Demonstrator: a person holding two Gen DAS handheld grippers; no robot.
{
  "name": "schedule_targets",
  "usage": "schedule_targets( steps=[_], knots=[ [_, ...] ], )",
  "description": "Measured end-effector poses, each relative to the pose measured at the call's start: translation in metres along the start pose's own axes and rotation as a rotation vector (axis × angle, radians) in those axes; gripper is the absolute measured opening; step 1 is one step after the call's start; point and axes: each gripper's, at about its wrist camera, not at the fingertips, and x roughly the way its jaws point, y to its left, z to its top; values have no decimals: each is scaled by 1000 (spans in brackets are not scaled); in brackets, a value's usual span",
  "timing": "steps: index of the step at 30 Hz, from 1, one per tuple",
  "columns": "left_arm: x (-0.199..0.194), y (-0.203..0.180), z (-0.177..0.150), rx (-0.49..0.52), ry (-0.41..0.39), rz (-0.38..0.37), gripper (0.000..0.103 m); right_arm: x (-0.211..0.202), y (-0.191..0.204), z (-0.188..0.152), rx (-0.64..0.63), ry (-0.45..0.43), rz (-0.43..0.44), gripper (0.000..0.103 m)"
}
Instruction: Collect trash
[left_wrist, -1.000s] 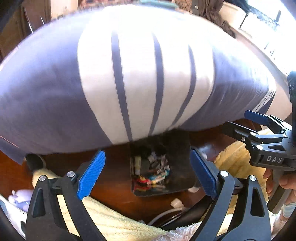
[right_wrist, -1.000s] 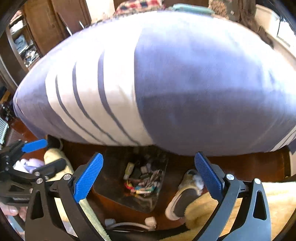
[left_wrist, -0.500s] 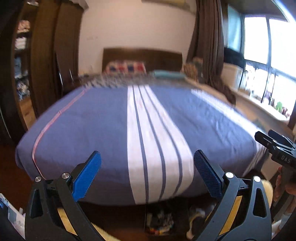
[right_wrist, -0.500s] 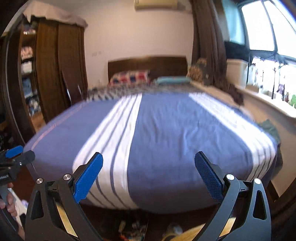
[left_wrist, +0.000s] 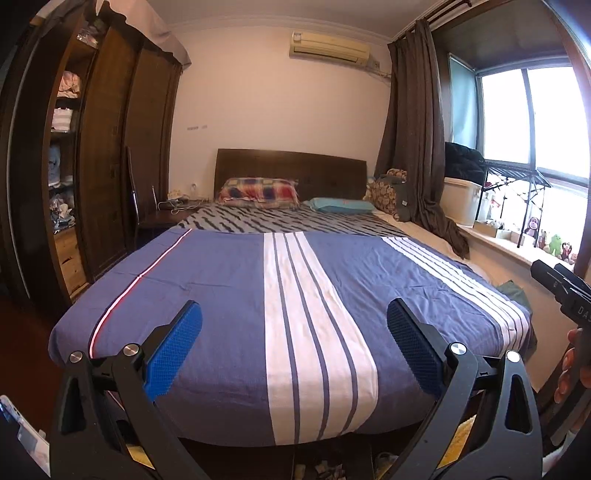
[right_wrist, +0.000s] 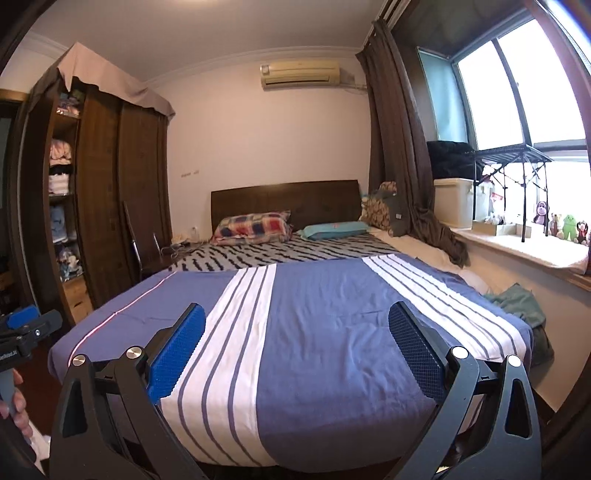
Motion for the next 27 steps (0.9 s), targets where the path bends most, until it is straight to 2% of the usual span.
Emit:
schedule_targets(
  steps=[27],
  knots=[
    [-5, -1, -1, 11, 0, -19, 95, 7, 8, -2, -21, 39, 28, 100]
  ],
)
